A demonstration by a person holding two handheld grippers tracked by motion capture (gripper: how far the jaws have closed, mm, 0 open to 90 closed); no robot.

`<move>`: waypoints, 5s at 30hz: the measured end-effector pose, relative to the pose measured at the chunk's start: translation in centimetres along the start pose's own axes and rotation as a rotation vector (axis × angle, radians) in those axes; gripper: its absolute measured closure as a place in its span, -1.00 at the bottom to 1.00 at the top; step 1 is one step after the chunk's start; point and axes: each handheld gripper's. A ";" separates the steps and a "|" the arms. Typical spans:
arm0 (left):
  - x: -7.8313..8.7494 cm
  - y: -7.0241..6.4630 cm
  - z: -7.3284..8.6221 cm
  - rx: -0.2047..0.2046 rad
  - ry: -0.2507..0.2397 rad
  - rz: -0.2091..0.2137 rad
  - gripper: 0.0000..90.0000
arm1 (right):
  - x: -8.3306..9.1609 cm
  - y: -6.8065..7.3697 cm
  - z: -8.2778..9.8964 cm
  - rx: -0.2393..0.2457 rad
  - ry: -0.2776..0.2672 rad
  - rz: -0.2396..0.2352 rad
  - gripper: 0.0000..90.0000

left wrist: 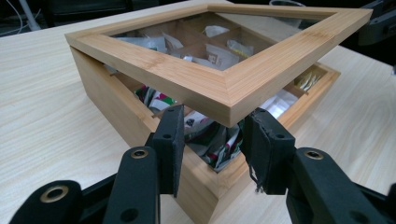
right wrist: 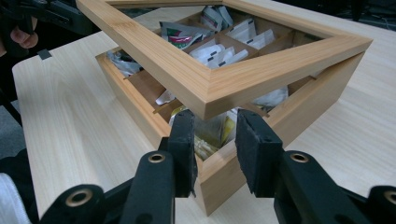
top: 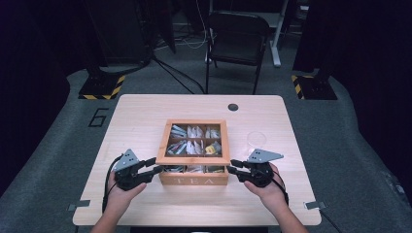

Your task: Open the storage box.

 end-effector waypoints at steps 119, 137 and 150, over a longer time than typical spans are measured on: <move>-2.8 2.7 -11.7 -0.106 -0.182 -0.032 0.26 | -1.5 -8.9 -10.4 0.106 -0.050 0.098 0.31; -3.6 3.5 -12.5 -0.063 -0.214 -0.028 0.32 | -1.9 -10.1 -11.0 0.064 -0.073 0.101 0.26; -4.1 4.0 -13.3 -0.049 -0.227 -0.018 0.33 | -3.3 -10.9 -11.2 0.078 -0.047 0.121 0.19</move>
Point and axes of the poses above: each handheld gripper's, and its own axes: x roughly backward along the jaws, z roughly out of its underside, y roughly to its left, and after that the axes turned 15 degrees about x, right-handed
